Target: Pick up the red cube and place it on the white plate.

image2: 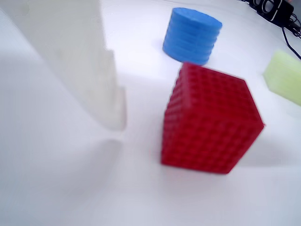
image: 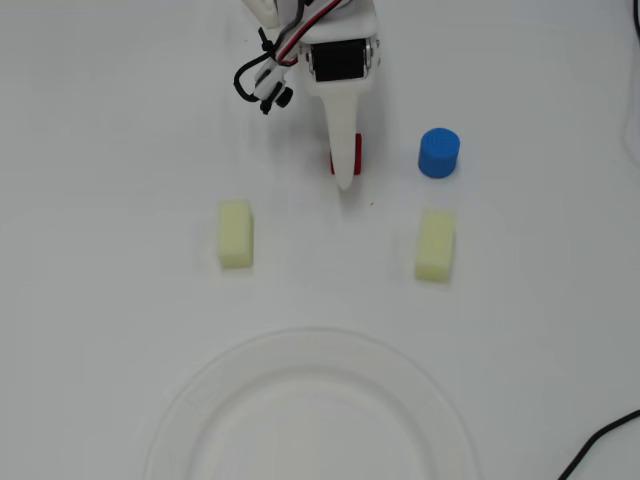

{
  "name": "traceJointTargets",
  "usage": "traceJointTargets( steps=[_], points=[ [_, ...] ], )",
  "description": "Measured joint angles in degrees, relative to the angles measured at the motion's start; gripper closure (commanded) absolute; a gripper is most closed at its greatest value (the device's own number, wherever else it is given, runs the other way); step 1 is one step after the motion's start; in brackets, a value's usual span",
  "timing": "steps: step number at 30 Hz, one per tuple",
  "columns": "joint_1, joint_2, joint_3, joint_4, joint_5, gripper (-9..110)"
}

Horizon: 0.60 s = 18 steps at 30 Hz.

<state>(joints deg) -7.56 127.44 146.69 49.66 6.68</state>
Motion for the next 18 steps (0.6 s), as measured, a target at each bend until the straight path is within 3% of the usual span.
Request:
traceJointTargets(
  steps=[7, 14, 18],
  points=[
    [0.2, -1.8, 1.7, -5.7, -0.9, 101],
    [-0.1, 0.4, 2.6, -8.6, -1.0, 102],
    [-0.2, 11.0, 5.6, -14.2, -0.5, 102]
  ],
)
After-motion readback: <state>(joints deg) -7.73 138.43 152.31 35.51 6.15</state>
